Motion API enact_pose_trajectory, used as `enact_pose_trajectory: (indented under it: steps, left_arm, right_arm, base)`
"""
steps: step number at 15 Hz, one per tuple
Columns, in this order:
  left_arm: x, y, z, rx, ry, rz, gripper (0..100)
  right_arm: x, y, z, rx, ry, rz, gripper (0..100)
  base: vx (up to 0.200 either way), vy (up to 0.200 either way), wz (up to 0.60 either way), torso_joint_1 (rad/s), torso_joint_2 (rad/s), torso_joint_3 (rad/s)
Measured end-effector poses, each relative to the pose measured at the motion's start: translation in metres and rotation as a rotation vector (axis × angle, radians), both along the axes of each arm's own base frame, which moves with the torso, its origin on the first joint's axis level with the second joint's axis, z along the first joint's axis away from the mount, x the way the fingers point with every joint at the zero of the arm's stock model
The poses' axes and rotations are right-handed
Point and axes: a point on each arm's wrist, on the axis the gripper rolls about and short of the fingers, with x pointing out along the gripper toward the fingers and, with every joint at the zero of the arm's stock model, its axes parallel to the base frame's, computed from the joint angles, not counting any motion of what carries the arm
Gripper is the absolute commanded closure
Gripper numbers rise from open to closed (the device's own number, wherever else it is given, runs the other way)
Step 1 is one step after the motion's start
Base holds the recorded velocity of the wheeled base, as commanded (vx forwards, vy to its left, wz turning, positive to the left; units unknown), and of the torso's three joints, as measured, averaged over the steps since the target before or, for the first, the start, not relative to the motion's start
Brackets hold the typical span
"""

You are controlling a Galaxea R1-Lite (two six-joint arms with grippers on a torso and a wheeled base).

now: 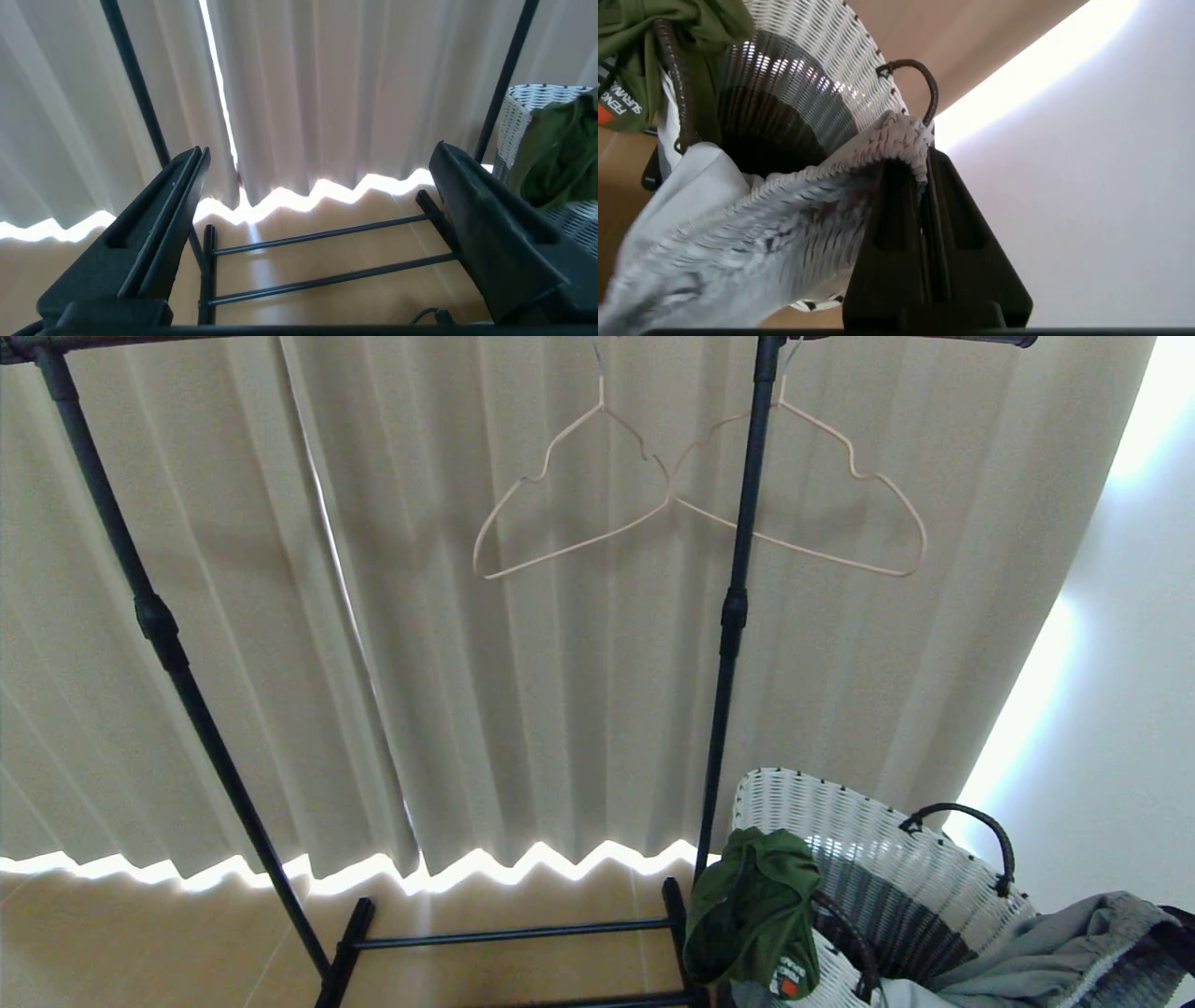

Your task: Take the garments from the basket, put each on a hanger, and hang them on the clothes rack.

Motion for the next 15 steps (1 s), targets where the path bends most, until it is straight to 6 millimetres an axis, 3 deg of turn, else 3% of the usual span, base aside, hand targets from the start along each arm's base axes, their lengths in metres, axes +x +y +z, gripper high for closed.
enact_pose_trajectory:
  steps: [6, 12, 15]
  left_arm:
    - [0.0000, 0.0000, 0.0000, 0.002, -0.001, 0.001, 0]
    - [0.0000, 0.0001, 0.0000, 0.000, 0.000, 0.003, 0]
    - [0.0000, 0.0001, 0.0001, -0.001, -0.001, 0.002, 0]
  right_arm:
    - [0.0001, 0.0000, 0.0003, 0.000, -0.001, 0.000, 100]
    - [0.0008, 0.0000, -0.0001, 0.001, 0.005, 0.001, 100]
    - [0.0012, 0.0001, -0.0003, 0.001, 0.010, 0.003, 100]
  base:
    - [-0.167, 0.000, 0.00, 0.003, 0.00, 0.000]
    - [0.000, 0.000, 0.00, 0.000, 0.00, 0.000]
    - [0.000, 0.200, 0.00, 0.001, 0.01, 0.002]
